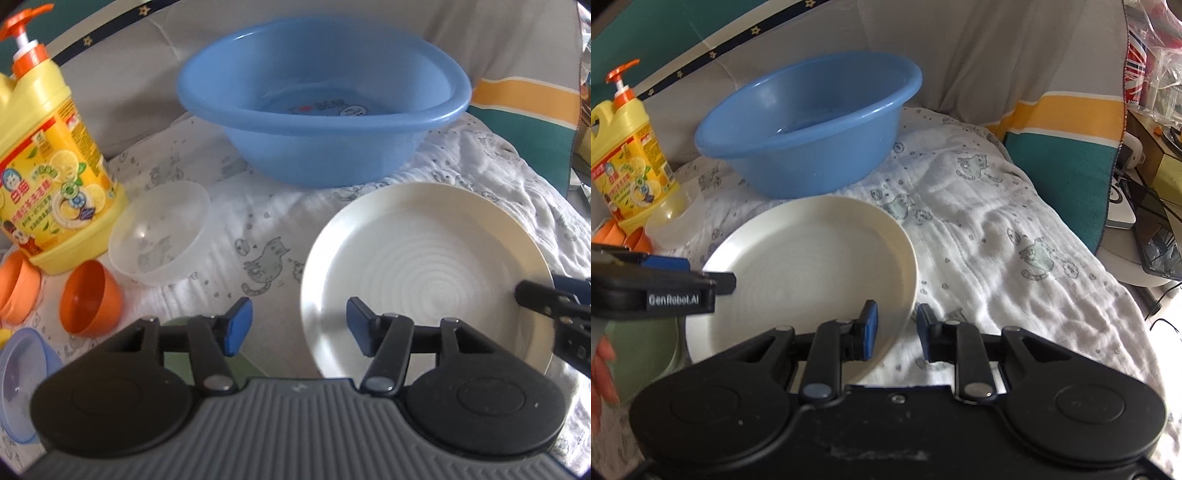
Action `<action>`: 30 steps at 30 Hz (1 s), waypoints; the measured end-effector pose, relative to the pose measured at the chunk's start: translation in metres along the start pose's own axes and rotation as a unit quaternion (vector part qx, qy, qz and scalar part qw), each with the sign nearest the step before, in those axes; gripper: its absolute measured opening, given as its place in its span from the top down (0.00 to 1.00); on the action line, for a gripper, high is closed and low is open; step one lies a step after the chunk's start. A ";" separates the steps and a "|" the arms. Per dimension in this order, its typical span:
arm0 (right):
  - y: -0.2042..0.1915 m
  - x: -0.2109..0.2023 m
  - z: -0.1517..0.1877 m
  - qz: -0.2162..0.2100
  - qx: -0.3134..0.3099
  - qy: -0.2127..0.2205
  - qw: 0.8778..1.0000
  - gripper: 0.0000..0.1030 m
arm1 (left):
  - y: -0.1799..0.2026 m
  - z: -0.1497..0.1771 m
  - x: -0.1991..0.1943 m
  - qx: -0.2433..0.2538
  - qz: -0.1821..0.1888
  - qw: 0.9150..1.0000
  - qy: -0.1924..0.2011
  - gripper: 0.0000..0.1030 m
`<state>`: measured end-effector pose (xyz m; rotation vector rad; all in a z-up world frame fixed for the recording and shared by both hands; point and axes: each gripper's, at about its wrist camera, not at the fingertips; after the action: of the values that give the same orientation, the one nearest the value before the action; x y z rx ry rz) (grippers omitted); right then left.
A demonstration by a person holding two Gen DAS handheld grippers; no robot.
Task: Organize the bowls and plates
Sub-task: 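Lift the white plate with both grippers and carry it across the cloth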
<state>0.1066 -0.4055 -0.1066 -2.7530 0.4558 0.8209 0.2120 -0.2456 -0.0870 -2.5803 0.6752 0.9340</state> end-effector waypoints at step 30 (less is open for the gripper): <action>-0.070 -0.120 -0.001 -0.036 -0.029 -0.003 0.999 0.75 | -0.036 0.047 -0.157 -0.064 -0.031 0.997 0.021 0.71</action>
<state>0.0366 -0.3137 -0.0290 -2.8012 0.3344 0.8381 0.1006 -0.1441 -0.0127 -2.7224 0.5600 0.9349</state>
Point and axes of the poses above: each gripper's, at about its wrist camera, not at the fingertips, and x roughly the way its jaws point, y to its right, z to its underside, and after that the axes turned 13 degrees about y, right-handed
